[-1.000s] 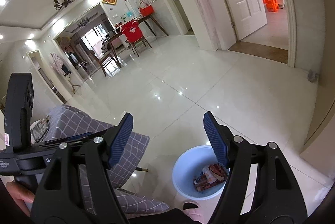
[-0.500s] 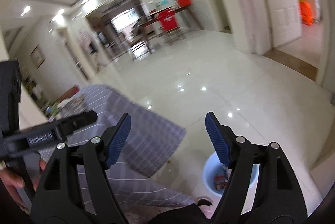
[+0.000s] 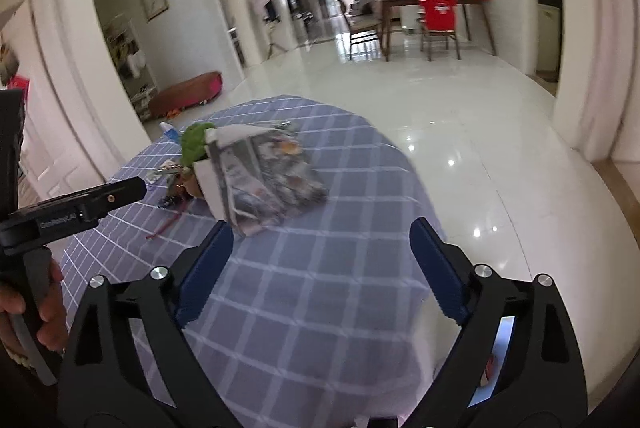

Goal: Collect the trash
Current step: 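Grasp the green leaf toy with the left tool while the right tool grasps the newspaper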

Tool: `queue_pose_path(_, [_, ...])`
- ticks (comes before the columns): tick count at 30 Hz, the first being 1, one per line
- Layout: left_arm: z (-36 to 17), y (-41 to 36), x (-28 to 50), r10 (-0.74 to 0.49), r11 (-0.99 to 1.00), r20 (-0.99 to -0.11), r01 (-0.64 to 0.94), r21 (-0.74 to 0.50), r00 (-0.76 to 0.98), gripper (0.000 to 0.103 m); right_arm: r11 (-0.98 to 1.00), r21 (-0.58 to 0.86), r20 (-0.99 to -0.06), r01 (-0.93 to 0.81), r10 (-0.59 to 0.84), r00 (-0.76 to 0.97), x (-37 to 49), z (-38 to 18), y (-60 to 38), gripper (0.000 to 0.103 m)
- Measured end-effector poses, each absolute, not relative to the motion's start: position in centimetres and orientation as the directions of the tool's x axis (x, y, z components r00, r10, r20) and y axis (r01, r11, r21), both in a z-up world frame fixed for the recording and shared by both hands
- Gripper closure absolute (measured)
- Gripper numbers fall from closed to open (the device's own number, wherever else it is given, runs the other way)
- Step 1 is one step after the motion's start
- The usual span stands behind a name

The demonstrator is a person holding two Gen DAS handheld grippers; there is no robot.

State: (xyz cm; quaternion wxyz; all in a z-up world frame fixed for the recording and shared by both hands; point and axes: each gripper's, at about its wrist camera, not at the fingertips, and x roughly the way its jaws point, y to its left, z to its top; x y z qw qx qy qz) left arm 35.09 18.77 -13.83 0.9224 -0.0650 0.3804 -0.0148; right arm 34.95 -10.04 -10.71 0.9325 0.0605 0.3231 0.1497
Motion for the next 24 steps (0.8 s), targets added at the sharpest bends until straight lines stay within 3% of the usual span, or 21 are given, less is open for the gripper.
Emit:
queue_pose_path(4, [-14.3, 19.7, 37.3, -0.113, 0.987, -0.710, -0.002, -0.159, 0.695, 0.032, 0.947, 0.196, -0.609, -0.256, 0.322, 0.725, 37.7, -11.2, -7.8, 0.014])
queue_pose_path(9, [-15.6, 18.6, 40.3, -0.159, 0.985, -0.740, 0.053, -0.165, 0.653, 0.051, 0.950, 0.163, -0.640, -0.266, 0.307, 0.705, 40.0, -11.8, -6.8, 0.014])
queue_pose_path(12, [-16.8, 18.3, 42.2, -0.160, 0.985, -0.757, 0.052, -0.165, 0.633, 0.052, 0.949, 0.151, -0.654, -0.277, 0.306, 0.692, 41.6, -12.2, -6.3, 0.012])
queue_pose_path(14, [-17.4, 18.2, 43.1, -0.158, 0.986, -0.763, 0.053, -0.161, 0.626, 0.067, 0.946, 0.142, -0.668, -0.291, 0.308, 0.678, 42.8, -12.6, -5.9, 0.010])
queue_pose_path(15, [-17.8, 18.3, 43.5, -0.160, 0.985, -0.772, 0.048, -0.165, 0.615, 0.087, 0.946, 0.138, -0.672, -0.294, 0.308, 0.674, 43.0, -12.7, -5.8, 0.010])
queue_pose_path(24, [-15.1, 20.0, 39.2, -0.130, 0.984, -0.678, 0.011, -0.177, 0.724, 0.089, 0.923, 0.183, -0.695, -0.338, 0.364, 0.620, 48.1, -13.3, -4.5, 0.007])
